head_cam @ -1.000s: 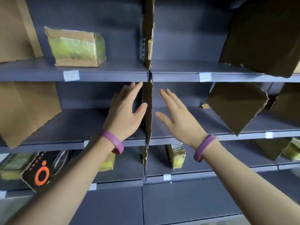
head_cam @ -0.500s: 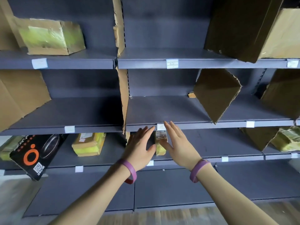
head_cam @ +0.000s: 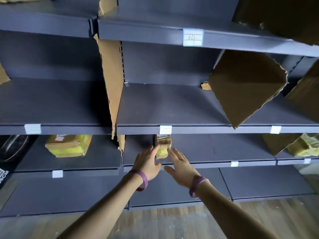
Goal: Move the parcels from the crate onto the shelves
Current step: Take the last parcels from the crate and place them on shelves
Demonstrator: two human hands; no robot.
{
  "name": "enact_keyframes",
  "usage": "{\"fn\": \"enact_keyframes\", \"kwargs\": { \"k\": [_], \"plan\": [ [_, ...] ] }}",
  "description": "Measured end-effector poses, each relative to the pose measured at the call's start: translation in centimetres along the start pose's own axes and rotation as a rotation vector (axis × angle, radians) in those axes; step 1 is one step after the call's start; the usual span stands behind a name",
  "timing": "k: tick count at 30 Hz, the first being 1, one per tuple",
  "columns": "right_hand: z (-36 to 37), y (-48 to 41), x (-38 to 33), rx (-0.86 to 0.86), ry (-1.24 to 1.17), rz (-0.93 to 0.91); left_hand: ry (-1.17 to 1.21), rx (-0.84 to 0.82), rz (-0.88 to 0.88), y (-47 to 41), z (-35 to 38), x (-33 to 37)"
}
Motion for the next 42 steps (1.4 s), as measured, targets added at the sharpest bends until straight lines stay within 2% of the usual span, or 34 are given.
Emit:
{"fn": "enact_keyframes", "kwargs": {
  "k": [8, 15, 25, 36, 42],
  "plan": [
    [1.2, -5.0, 3.4, -0.088, 0.001, 0.053, 0.012, -0.144, -0.093, -5.5, 3.9, -3.2],
    [2.0, -8.9, 6.5, -0.152, 0.021, 0.078, 0.037, -0.164, -0.194, -9.5, 5.5, -4.6],
    [2.3, -11.7, 7.2, -0.171, 0.021, 0.029, 0.074, -0.25, -0.202, -13.3, 7.5, -4.6],
    [1.5, -14.0, 8.1, -0.174, 0.102, 0.055, 0.087, -0.23, -0.271, -15.5, 7.2, -5.4],
    [1.9, -13.9, 7.6, -0.166, 0.089, 0.063, 0.077, -0.198, -0.224, -14.8, 6.9, -5.3]
  ]
}}
Point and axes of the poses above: each hand's wrist, its own y-axis away from the middle knuckle, its own z-axis out of the palm, x = y × z, the point moved 6 cm from there along -y, towards the middle knuckle, and after that the axes turned 8 degrees about -x, right-handed, at the moved point
